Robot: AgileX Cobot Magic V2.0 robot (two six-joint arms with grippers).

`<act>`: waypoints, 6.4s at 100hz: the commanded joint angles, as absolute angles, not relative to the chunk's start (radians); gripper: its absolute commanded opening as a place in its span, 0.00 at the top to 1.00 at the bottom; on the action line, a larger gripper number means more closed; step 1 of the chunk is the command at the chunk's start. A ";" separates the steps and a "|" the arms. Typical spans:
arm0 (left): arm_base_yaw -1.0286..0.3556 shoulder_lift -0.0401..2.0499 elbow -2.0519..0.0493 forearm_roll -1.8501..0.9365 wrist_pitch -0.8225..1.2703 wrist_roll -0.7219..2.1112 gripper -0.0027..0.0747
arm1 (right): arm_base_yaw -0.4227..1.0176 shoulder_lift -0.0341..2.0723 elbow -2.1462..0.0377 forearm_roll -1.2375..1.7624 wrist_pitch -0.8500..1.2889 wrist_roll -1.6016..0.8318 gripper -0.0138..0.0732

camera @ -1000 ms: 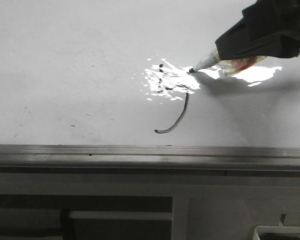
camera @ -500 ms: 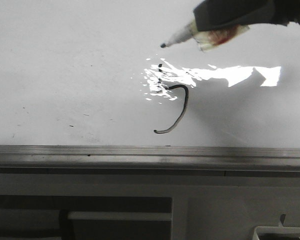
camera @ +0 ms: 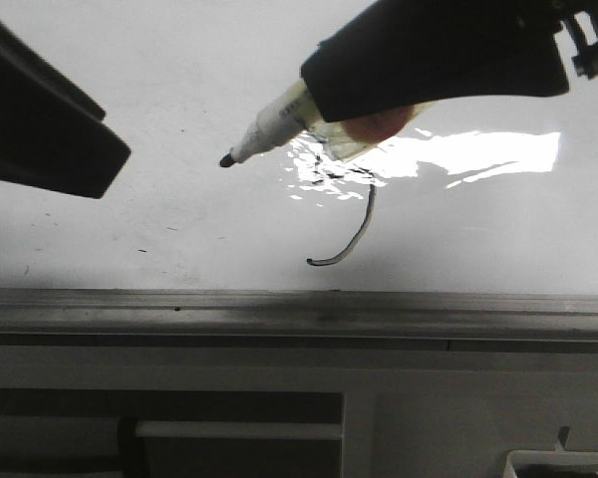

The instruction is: Write number 5 on whiteboard

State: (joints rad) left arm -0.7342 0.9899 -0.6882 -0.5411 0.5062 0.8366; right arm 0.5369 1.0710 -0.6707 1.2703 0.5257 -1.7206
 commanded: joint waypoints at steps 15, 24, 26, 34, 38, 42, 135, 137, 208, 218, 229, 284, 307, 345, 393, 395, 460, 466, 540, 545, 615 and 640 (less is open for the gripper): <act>-0.811 1.046 -0.788 -0.541 0.495 0.933 0.53 | 0.531 1.080 -0.742 1.250 0.614 -1.730 0.90; -0.826 1.056 -0.788 -0.541 0.465 0.933 0.53 | 0.531 1.088 -0.748 1.238 0.650 -1.730 0.90; -0.826 1.058 -0.788 -0.541 0.462 0.933 0.53 | 0.531 1.090 -0.748 1.238 0.654 -1.730 0.90; -0.826 1.065 -0.788 -0.544 0.459 0.933 0.51 | 0.549 1.091 -0.748 1.236 0.660 -1.730 0.90; -0.826 1.067 -0.788 -0.544 0.461 0.933 0.48 | 0.561 1.094 -0.748 1.236 0.658 -1.730 0.90; -0.826 1.072 -0.788 -0.546 0.461 0.933 0.45 | 0.575 1.099 -0.750 1.236 0.656 -1.730 0.90; -0.826 1.083 -0.788 -0.562 0.426 0.933 0.99 | 0.688 1.109 -0.773 1.250 0.520 -1.730 0.90; -0.826 1.083 -0.788 -0.562 0.426 0.933 0.99 | 0.688 1.109 -0.773 1.250 0.522 -1.730 0.90; -0.824 1.083 -0.774 -0.625 0.422 0.890 0.99 | 0.688 1.094 -0.773 1.258 0.378 -1.587 0.14; -0.824 1.083 -0.767 -0.625 0.397 0.817 0.99 | 0.688 1.049 -0.773 1.258 0.348 -1.587 0.12; -0.824 1.083 -0.728 -0.627 0.330 0.734 0.99 | 0.688 1.001 -0.773 1.258 0.296 -1.587 0.17; -0.824 1.083 -0.539 -0.970 -0.075 0.560 0.99 | 0.686 0.784 -0.654 1.381 -0.039 -1.587 0.92; -0.824 1.130 -0.533 -1.013 -0.158 0.560 0.99 | 0.686 0.737 -0.620 1.440 -0.113 -1.587 0.92; -0.826 1.250 -0.533 -1.151 -0.177 0.560 0.99 | 0.686 0.738 -0.617 1.449 -0.114 -1.587 0.92; -0.826 1.281 -0.537 -1.211 -0.195 0.560 0.99 | 0.686 0.738 -0.617 1.449 -0.119 -1.587 0.92; -0.826 1.281 -0.537 -1.211 -0.195 0.560 0.99 | 0.686 0.738 -0.617 1.449 -0.119 -1.587 0.92; -0.826 1.281 -0.537 -1.275 -0.219 0.560 0.65 | 0.686 0.738 -0.617 1.451 -0.119 -1.587 0.92; -0.826 1.281 -0.537 -1.275 -0.222 0.560 0.60 | 0.686 0.738 -0.617 1.451 -0.119 -1.587 0.92; -0.826 0.969 -0.545 -1.117 -0.214 0.571 0.27 | 0.686 0.734 -0.617 1.477 -0.117 -1.587 0.92; -0.826 0.916 -0.545 -1.079 -0.214 0.572 0.29 | 0.686 0.725 -0.617 1.478 -0.102 -1.587 0.92; -0.826 0.491 -0.411 -1.061 -0.147 0.855 0.99 | 0.686 -0.029 -0.211 1.533 -0.177 -1.590 0.92; -0.826 0.491 -0.411 -1.127 0.000 0.855 0.99 | 0.686 -0.019 -0.211 1.537 -0.223 -1.590 0.92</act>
State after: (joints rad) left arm -0.8258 0.4884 -0.3846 -1.0982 -0.0440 0.8528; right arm 0.6888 -0.0110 -0.1865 1.5429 -0.2107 -1.5894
